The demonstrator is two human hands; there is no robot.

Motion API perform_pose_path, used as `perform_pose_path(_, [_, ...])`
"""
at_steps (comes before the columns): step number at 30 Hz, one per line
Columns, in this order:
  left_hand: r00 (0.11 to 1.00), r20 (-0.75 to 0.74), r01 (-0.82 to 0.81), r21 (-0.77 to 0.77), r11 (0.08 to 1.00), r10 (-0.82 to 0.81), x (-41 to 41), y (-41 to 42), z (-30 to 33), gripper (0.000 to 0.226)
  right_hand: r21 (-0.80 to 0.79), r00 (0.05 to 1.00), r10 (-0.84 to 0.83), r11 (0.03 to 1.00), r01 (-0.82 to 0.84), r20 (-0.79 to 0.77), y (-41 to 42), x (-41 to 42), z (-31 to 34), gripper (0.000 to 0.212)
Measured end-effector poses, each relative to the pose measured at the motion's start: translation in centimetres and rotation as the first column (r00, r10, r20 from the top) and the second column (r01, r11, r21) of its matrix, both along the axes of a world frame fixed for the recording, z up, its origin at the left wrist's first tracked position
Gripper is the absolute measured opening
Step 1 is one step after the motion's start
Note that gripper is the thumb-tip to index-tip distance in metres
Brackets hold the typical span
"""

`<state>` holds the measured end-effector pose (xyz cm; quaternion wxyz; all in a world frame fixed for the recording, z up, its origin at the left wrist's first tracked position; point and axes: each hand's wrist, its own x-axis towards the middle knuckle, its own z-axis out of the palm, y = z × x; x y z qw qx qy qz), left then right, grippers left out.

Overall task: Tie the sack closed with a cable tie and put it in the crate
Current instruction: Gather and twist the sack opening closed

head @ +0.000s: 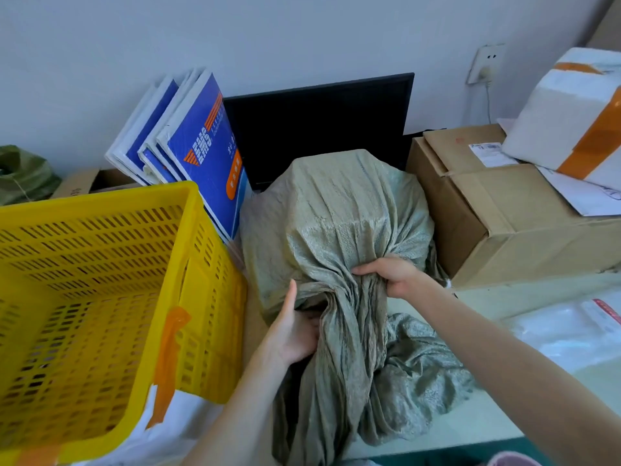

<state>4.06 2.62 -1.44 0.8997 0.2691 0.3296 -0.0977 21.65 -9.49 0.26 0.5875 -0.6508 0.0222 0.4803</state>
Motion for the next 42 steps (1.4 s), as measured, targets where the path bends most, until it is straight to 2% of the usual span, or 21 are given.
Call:
perform_pose_path(3, [1.000,-0.012,-0.008,-0.062,0.998,0.007,1.1,0.8,1.1,0.093,0.015,0.997,-0.062,0.998,0.062,0.045,0.0,-0.6,-0.6,0.069])
perform_pose_path(5, [0.999,-0.040,0.029,-0.017,0.999,-0.030,2.1,0.5,2.1,0.095,0.012,0.994,-0.070,0.998,0.070,0.086,-0.1,-1.0,-0.8,0.071])
perform_pose_path(8, [0.984,-0.137,0.135,0.178,0.975,-0.111,3.6,-0.3,3.3,0.091,-0.022,0.986,-0.065,0.997,0.069,0.153,-0.5,-2.0,-0.8,0.058])
perform_pose_path(11, [0.971,-0.211,0.184,0.334,0.924,-0.117,4.7,-0.2,3.6,0.090,-0.052,0.971,-0.065,0.996,0.078,0.229,-1.1,-3.5,-0.6,0.052])
perform_pose_path(14, [0.980,-0.188,0.141,0.401,0.905,-0.069,5.1,0.9,3.9,0.082,-0.050,0.959,-0.063,0.996,0.080,0.275,-1.8,-5.5,-0.4,0.027])
perform_pose_path(16, [0.984,-0.164,0.129,0.428,0.894,-0.064,4.7,1.7,4.6,0.075,-0.066,0.947,-0.055,0.995,0.079,0.317,-2.0,-6.8,-0.8,0.025])
perform_pose_path(19, [0.972,-0.198,0.204,0.459,0.865,-0.125,4.1,1.9,5.2,0.069,-0.065,0.916,-0.042,0.995,0.074,0.398,-1.7,-8.0,-1.7,0.026])
perform_pose_path(23, [0.940,-0.252,0.331,0.517,0.789,-0.230,4.5,1.1,4.8,0.063,-0.109,0.810,0.020,0.993,0.055,0.586,-0.5,-8.5,-2.1,0.042])
perform_pose_path(25, [0.911,-0.307,0.406,0.546,0.733,-0.276,5.3,0.8,4.4,0.065,-0.151,0.747,0.091,0.989,0.012,0.659,0.1,-9.1,-1.9,0.043])
perform_pose_path(27, [0.872,-0.375,0.484,0.568,0.665,-0.314,6.0,0.5,4.2,0.079,-0.197,0.661,0.154,0.980,-0.010,0.734,0.5,-9.6,-2.2,0.049])
perform_pose_path(29, [0.838,-0.421,0.544,0.591,0.596,-0.347,6.5,0.0,4.4,0.087,-0.245,0.571,0.217,0.969,-0.028,0.792,0.6,-10.2,-3.0,0.064])
perform_pose_path(31, [0.835,-0.424,0.549,0.612,0.569,-0.350,6.8,-0.1,4.7,0.089,-0.284,0.511,0.261,0.958,-0.035,0.819,0.4,-10.9,-3.9,0.072])
perform_pose_path(34, [0.834,-0.415,0.552,0.617,0.562,-0.364,7.0,0.0,4.6,0.117,-0.324,0.458,0.314,0.944,-0.059,0.832,0.0,-12.8,-4.3,0.069])
perform_pose_path(35, [0.839,-0.409,0.543,0.626,0.559,-0.358,7.2,0.0,4.3,0.119,-0.330,0.438,0.325,0.942,-0.068,0.838,-0.1,-13.6,-4.3,0.068])
perform_pose_path(37, [0.867,-0.380,0.499,0.650,0.574,-0.323,7.4,0.2,3.4,0.101,-0.328,0.410,0.333,0.941,-0.085,0.849,-0.1,-15.2,-4.2,0.068])
perform_pose_path(40, [0.912,-0.251,0.411,0.550,0.727,-0.326,7.4,-0.1,3.4,0.068,-0.343,0.372,0.351,0.935,-0.091,0.859,0.0,-16.6,-4.2,0.071])
perform_pose_path(42, [0.907,-0.216,0.419,0.538,0.732,-0.361,7.5,-0.1,3.1,0.049,-0.376,0.316,0.384,0.923,-0.088,0.868,0.0,-16.2,-4.2,0.070])
